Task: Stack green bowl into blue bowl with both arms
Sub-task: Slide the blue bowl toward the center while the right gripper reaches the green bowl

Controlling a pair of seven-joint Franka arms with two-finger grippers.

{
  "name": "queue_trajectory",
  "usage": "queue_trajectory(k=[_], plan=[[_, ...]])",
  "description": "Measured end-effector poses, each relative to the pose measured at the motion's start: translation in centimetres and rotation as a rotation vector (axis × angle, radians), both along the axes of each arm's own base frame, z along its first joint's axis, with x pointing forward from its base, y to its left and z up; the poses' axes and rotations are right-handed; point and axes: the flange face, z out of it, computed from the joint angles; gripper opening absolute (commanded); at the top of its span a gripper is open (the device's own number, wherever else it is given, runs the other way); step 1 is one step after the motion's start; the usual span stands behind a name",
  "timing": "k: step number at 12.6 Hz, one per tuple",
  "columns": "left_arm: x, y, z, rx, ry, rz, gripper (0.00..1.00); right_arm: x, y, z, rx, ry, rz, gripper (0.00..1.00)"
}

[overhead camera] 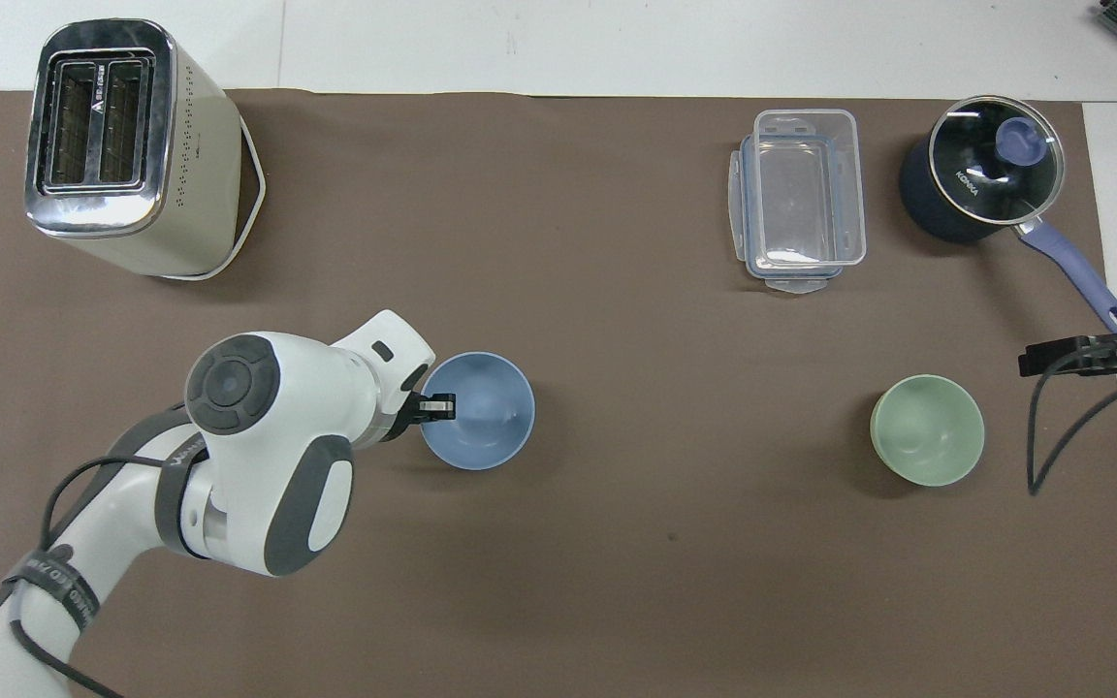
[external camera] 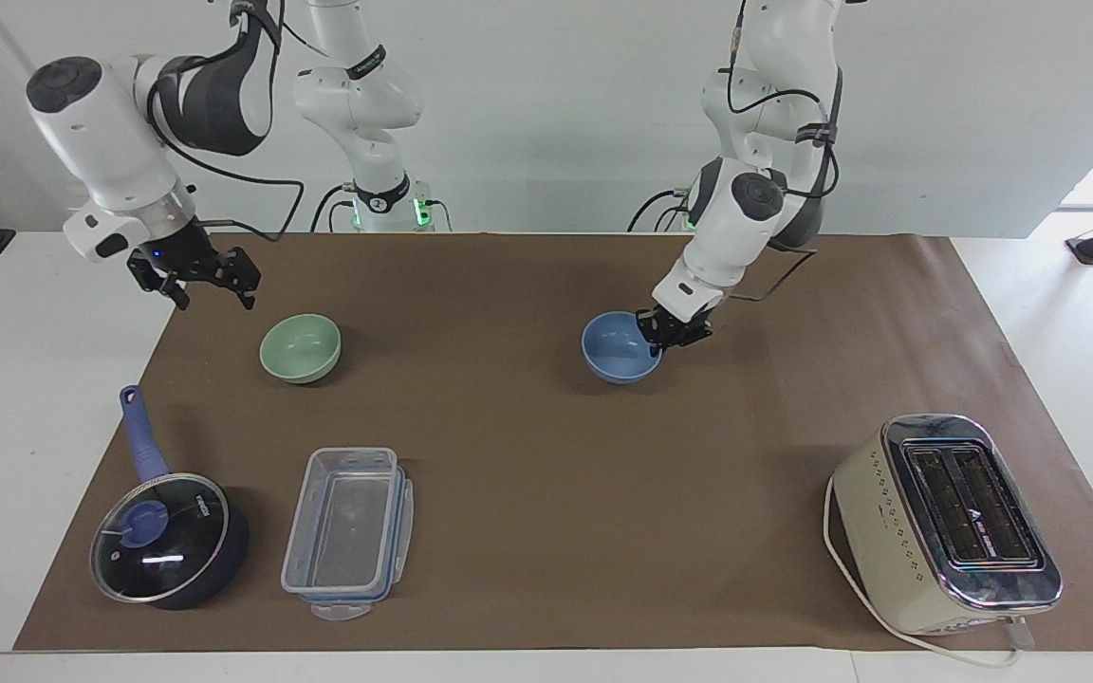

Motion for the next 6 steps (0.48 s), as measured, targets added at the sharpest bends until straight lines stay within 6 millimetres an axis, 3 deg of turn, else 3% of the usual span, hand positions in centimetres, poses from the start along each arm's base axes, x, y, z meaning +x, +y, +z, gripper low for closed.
queue_trajectory(k=[3, 4, 5, 6], plan=[[-0.8, -1.5, -0.3, 0.000, 0.000, -0.014, 0.00, -0.7, -1.1, -6.8, -0.001, 0.005, 0.016, 1.00], [-0.8, -1.5, -0.4, 0.002, 0.002, -0.014, 0.02, -1.1, -1.2, -8.1, 0.000, 0.012, 0.016, 1.00], [-0.8, -1.5, -0.9, 0.006, 0.009, -0.014, 0.14, -1.6, -1.2, -9.5, 0.002, 0.016, 0.017, 1.00], [-0.8, -1.5, -1.4, 0.011, 0.016, -0.013, 0.34, -2.0, -1.3, -10.8, 0.008, 0.016, 0.016, 1.00]])
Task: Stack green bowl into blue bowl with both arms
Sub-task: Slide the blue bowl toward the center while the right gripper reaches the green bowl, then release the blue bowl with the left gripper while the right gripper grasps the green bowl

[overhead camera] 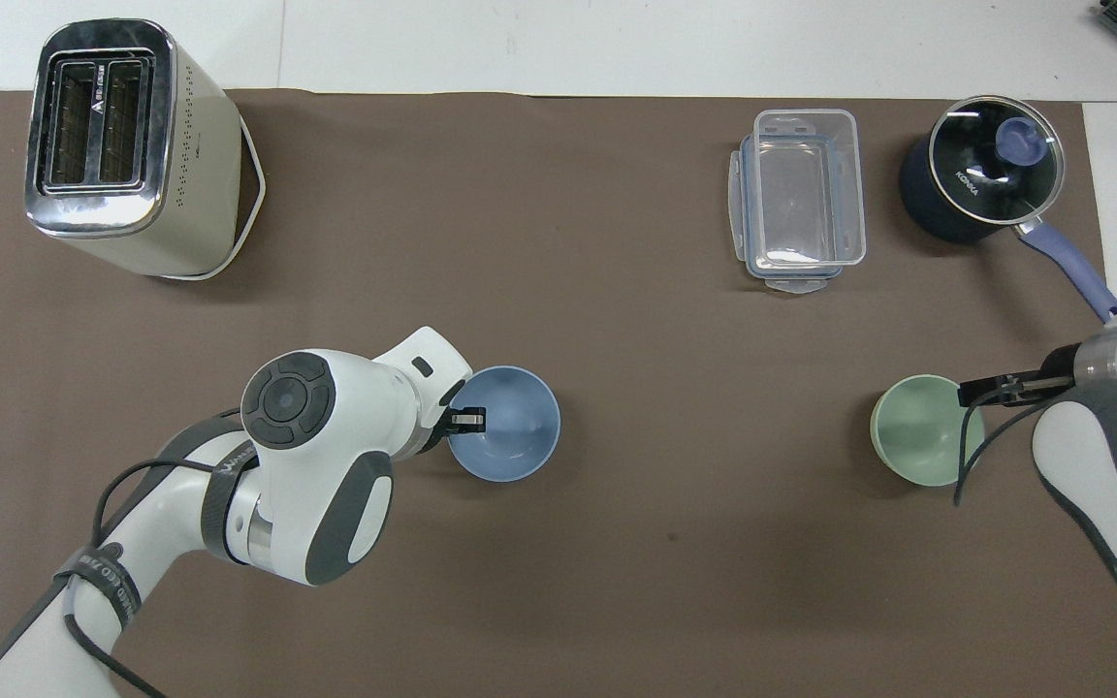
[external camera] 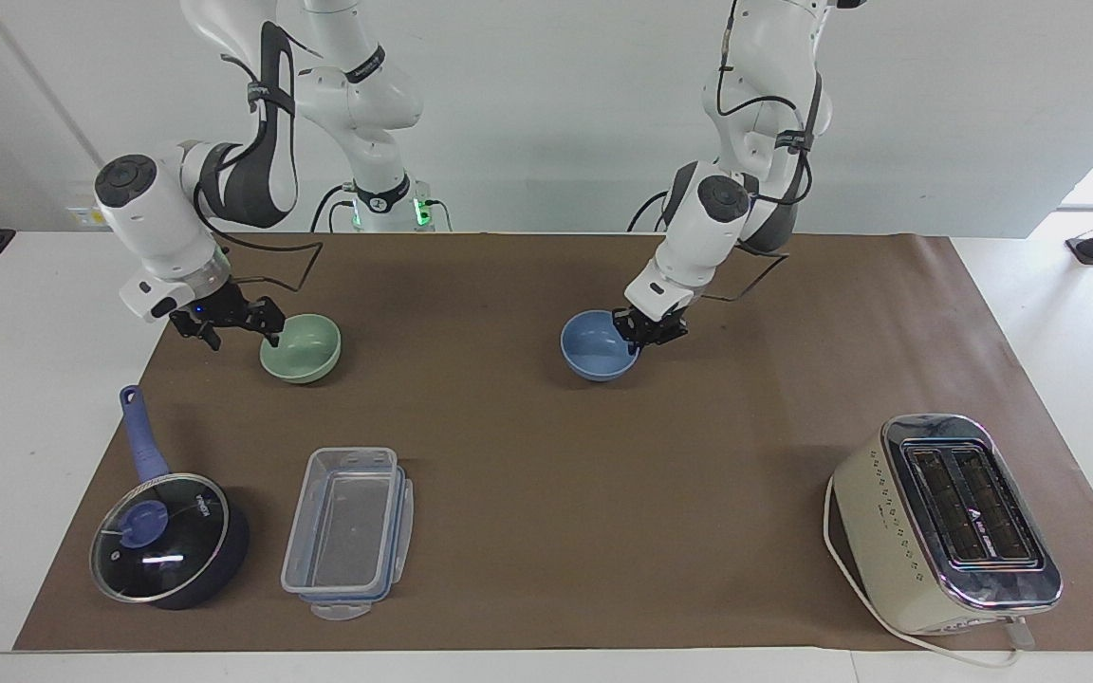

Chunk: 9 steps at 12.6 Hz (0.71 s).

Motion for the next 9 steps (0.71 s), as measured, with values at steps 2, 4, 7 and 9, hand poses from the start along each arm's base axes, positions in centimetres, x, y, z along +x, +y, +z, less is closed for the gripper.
queue_trajectory(k=[2, 4, 7, 9], plan=[[0.0, 0.0, -0.4, 0.004, 0.007, 0.005, 0.74, -0.5, 0.0, -1.9, 0.015, 0.001, -0.010, 1.00], [0.1, 0.0, -0.4, 0.004, 0.007, 0.008, 0.97, -0.4, 0.0, -3.2, 0.017, 0.002, -0.013, 1.00], [1.1, 0.4, 0.8, 0.003, -0.021, 0.014, 1.00, -0.5, 0.0, -4.2, 0.029, 0.015, -0.024, 0.41], [2.6, 1.8, 3.8, 0.041, -0.058, -0.011, 1.00, -0.7, 0.0, -4.6, 0.034, 0.021, -0.028, 0.00]])
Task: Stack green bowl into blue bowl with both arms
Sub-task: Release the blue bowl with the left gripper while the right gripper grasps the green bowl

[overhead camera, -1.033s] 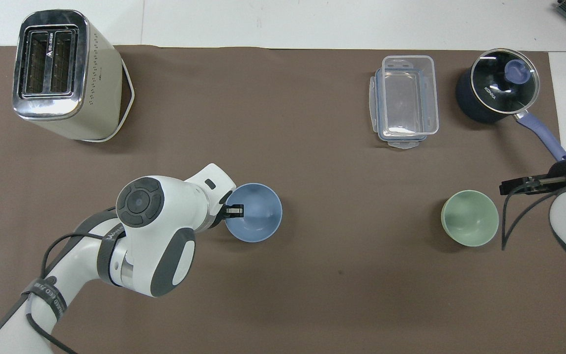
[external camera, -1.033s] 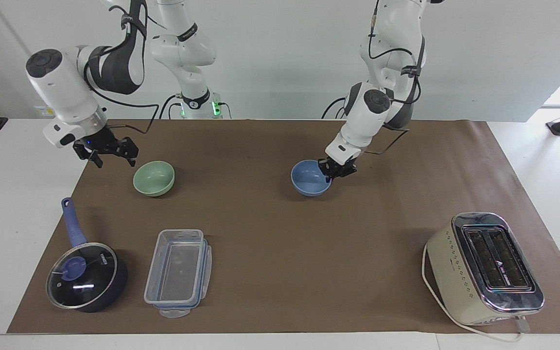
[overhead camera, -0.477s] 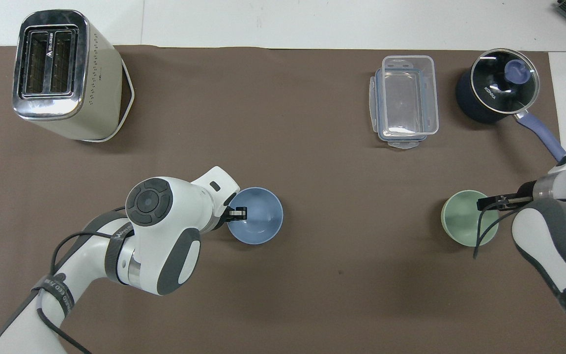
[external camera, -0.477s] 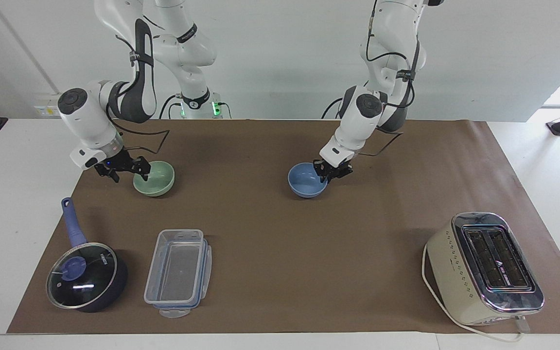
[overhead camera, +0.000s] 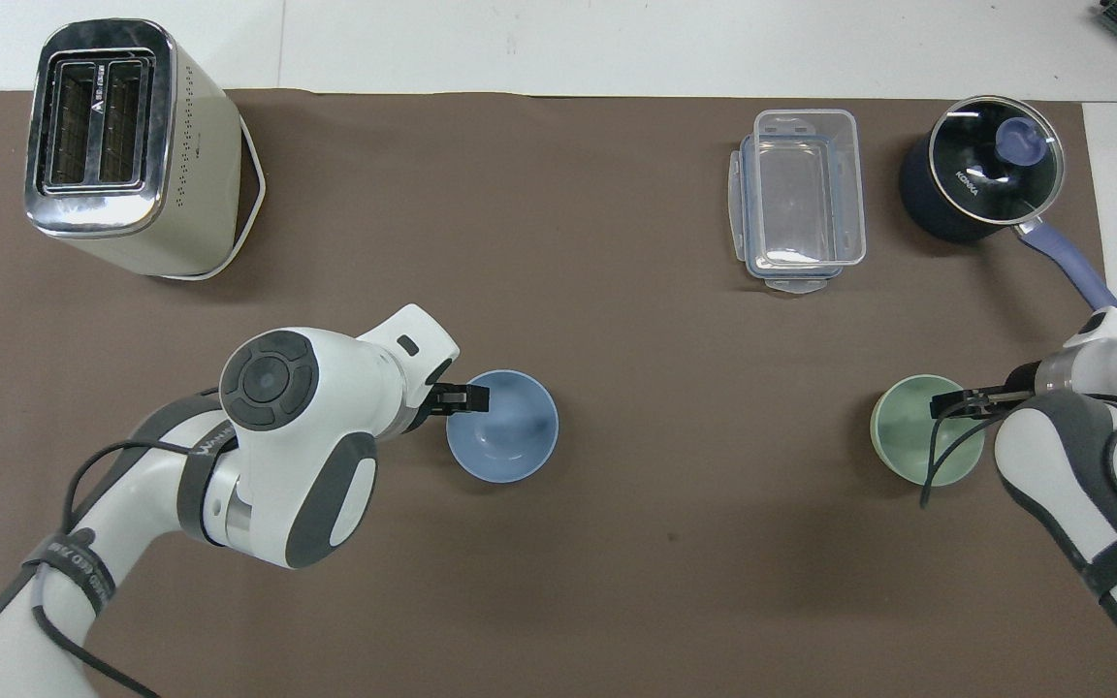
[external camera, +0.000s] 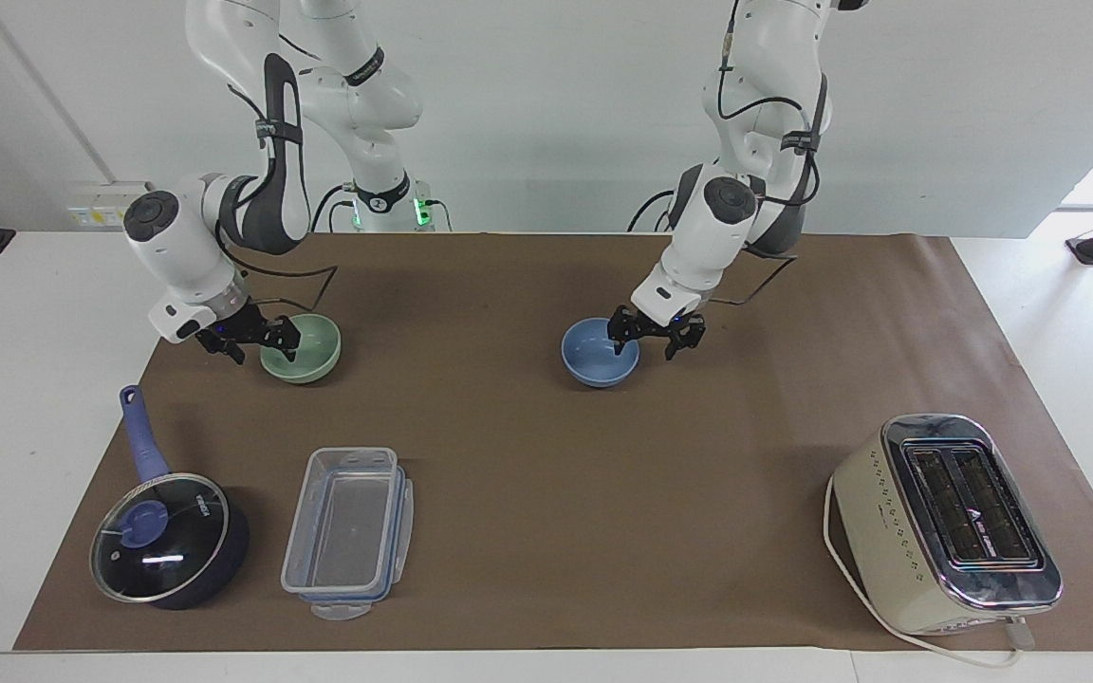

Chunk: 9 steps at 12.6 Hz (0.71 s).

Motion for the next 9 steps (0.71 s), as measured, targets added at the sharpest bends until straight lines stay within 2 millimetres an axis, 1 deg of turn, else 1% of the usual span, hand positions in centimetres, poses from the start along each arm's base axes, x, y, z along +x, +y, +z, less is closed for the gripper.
queue_trajectory(k=[1, 2, 4, 5, 6, 7, 9], plan=[[0.8, 1.2, 2.4, 0.023, -0.015, -0.008, 1.00, -0.1, 0.0, -0.3, 0.008, 0.003, -0.007, 0.00], [1.4, 2.9, 5.3, 0.050, -0.031, -0.025, 1.00, -0.2, 0.0, -0.4, 0.015, 0.005, -0.015, 0.00], [2.4, 7.2, 11.1, 0.086, -0.053, -0.065, 1.00, -0.2, -0.1, -0.4, 0.016, 0.005, -0.017, 0.00], [3.0, 9.8, 14.1, 0.091, -0.063, -0.081, 1.00, 0.1, -0.1, -0.1, 0.015, -0.002, -0.012, 0.00], [3.7, 12.4, 17.0, 0.098, -0.065, -0.103, 1.00, 0.6, 0.0, 0.9, 0.016, -0.011, -0.005, 0.00], [4.1, 14.4, 19.3, 0.104, -0.062, -0.121, 1.00, 1.1, 0.2, 2.4, 0.020, -0.007, 0.001, 0.00], [4.7, 18.4, 23.4, 0.110, -0.078, -0.130, 1.00, 2.1, 0.9, 6.7, 0.032, 0.002, 0.022, 0.00]])
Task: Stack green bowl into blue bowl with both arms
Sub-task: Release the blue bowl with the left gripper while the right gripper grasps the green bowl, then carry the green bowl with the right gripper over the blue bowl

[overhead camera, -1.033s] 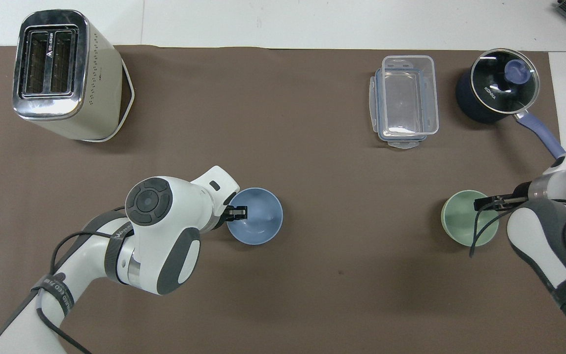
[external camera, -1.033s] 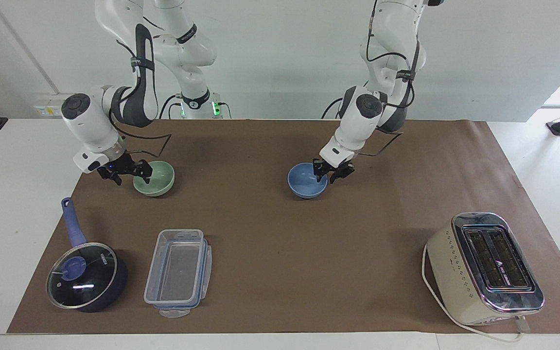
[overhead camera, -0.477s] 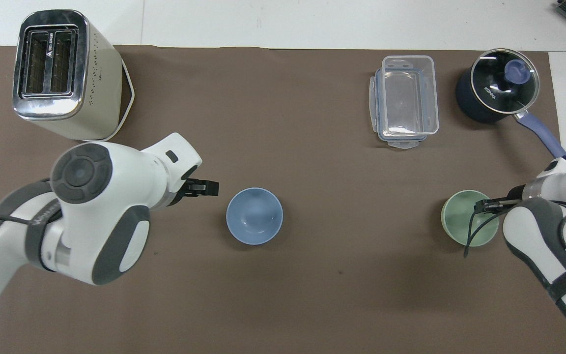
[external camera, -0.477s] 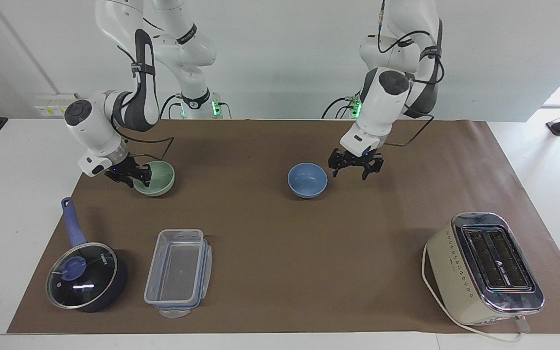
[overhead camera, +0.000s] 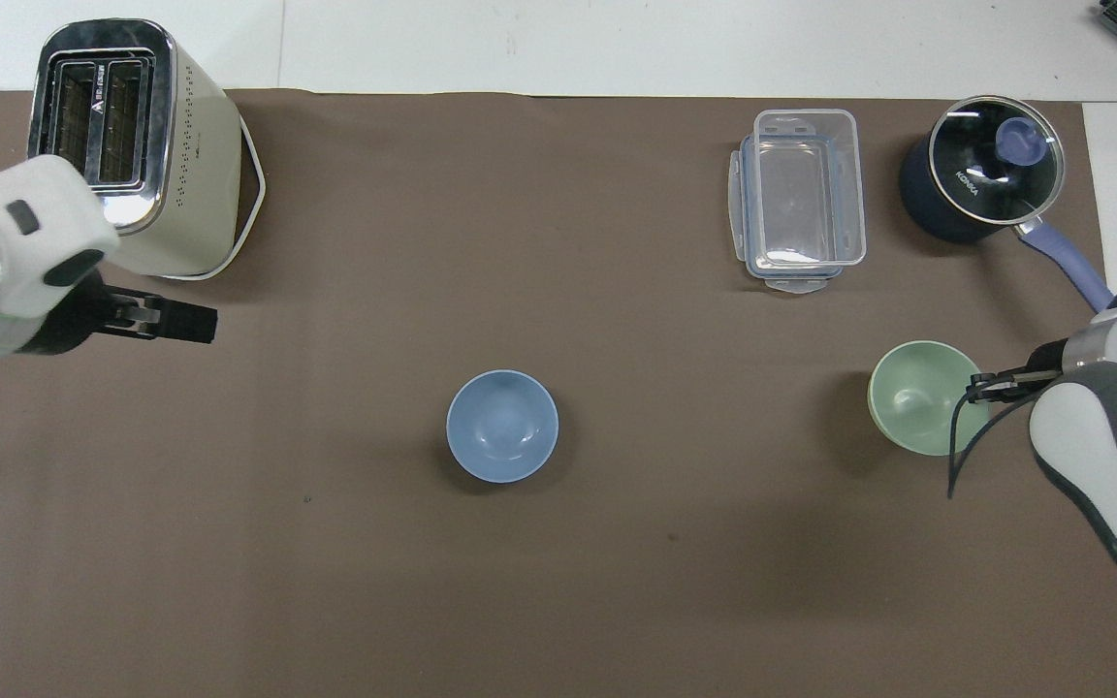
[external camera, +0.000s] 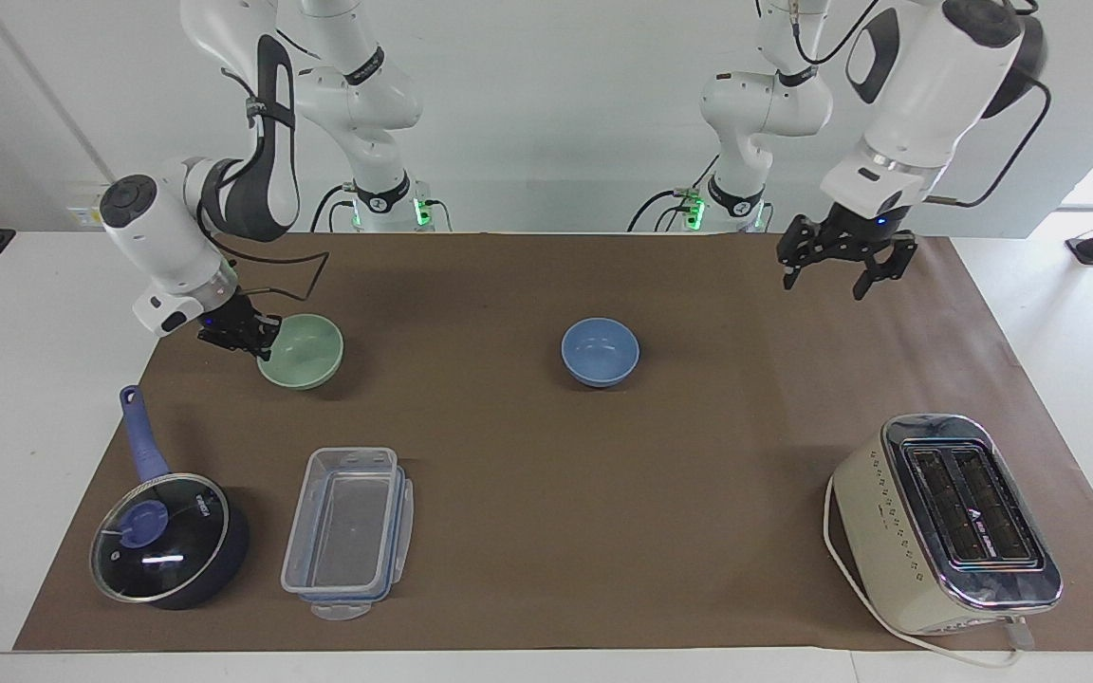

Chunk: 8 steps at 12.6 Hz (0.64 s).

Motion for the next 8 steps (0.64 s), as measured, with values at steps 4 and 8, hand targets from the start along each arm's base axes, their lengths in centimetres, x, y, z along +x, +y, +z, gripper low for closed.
queue_trajectory(k=[4, 8], plan=[[0.0, 3.7, 4.6, 0.006, 0.007, 0.025, 1.00, 1.9, 5.8, 6.9, 0.036, -0.041, 0.051, 0.00], [2.4, 3.8, 4.6, 0.017, 0.045, 0.030, 1.00, 2.9, 13.3, 9.3, 0.035, -0.068, 0.046, 0.00]])
